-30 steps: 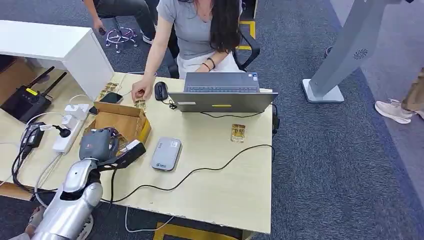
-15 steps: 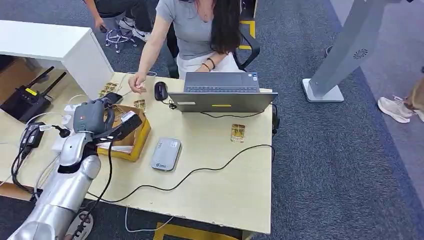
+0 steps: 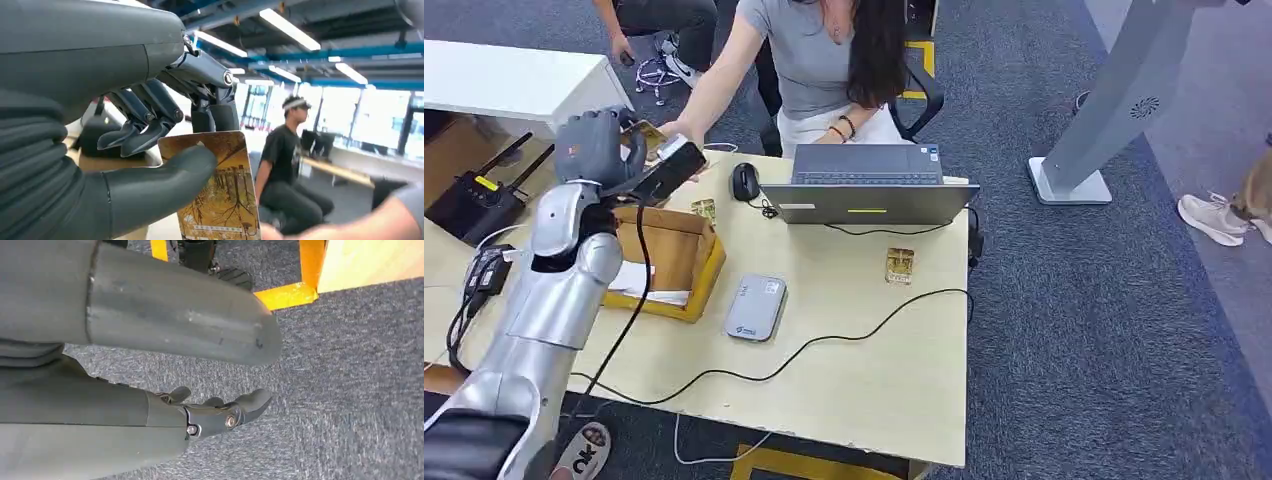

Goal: Pass the card to the sensor for recognition and then transmit it.

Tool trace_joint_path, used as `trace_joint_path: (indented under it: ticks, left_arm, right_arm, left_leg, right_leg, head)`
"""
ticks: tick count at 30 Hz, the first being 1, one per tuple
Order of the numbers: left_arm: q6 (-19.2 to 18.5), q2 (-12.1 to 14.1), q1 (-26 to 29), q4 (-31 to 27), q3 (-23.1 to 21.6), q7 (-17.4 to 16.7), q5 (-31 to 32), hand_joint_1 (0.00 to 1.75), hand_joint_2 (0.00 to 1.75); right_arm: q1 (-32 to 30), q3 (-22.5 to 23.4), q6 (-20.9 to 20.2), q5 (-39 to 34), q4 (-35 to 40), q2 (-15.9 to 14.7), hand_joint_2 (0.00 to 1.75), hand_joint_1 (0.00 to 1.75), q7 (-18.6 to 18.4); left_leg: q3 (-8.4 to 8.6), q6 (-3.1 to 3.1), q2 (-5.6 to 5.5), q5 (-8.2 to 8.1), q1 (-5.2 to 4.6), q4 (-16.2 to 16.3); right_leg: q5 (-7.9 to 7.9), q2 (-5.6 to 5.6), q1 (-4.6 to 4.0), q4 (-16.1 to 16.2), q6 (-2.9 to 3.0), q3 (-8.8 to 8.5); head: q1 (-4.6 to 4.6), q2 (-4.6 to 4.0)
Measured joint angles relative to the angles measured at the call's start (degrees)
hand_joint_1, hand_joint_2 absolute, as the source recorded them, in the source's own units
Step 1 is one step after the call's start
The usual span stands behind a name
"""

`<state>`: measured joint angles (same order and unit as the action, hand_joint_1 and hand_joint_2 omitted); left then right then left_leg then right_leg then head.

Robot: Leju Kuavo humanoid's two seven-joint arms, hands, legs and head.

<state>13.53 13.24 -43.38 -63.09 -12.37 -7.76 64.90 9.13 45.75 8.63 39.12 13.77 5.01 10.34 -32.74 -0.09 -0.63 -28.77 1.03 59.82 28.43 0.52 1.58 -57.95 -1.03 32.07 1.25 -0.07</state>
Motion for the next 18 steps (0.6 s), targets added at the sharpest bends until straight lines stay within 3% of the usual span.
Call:
trace_joint_path:
  ticks: [4, 7, 11, 18]
  left_arm:
    - [4.1, -0.1, -10.0, 11.5, -0.4, 0.0, 1.6, 1.75, 1.75]
    - [5.7, 0.0, -14.4, 18.9, -0.4, 0.0, 1.8, 1.75, 1.75]
    - [7.1, 0.3, -16.3, 25.0, -0.4, 0.2, 1.4, 1.75, 1.75]
    - [7.8, 0.5, -16.6, 29.2, -0.4, 0.4, 1.1, 1.75, 1.75]
  right_arm:
    - [1.4, -1.4, -0.1, 1.4, 0.0, 0.5, 0.00, 0.00, -1.5]
    - [1.9, -2.2, -0.1, 1.7, 0.0, 0.9, 0.00, 0.00, -2.0]
    - [2.1, -2.8, 0.0, 1.9, 0.0, 1.0, 0.00, 0.00, -2.0]
    - [2.1, -3.3, -0.1, 2.2, -0.1, 1.0, 0.00, 0.00, -2.0]
  left_leg:
    - [0.01, -0.06, 0.08, 0.04, 0.01, 0.0]
    - [0.02, -0.07, 0.07, 0.05, 0.01, 0.0]
    - [0.01, -0.07, 0.05, 0.05, 0.02, 0.0]
    - [-0.02, -0.07, 0.06, 0.05, 0.01, 0.0]
  right_leg:
    - [-0.07, 0.07, -0.01, 0.0, 0.04, 0.01]
    - [-0.07, 0.09, -0.01, -0.1, 0.04, 0.00]
    - [-0.06, 0.08, -0.01, -0.1, 0.04, 0.01]
    - [-0.06, 0.09, -0.01, -0.1, 0.04, 0.01]
  head:
    - [-0.02, 0.00]
    - [-0.02, 0.00]
    - [0.00, 0.00]
    - [0.00, 0.00]
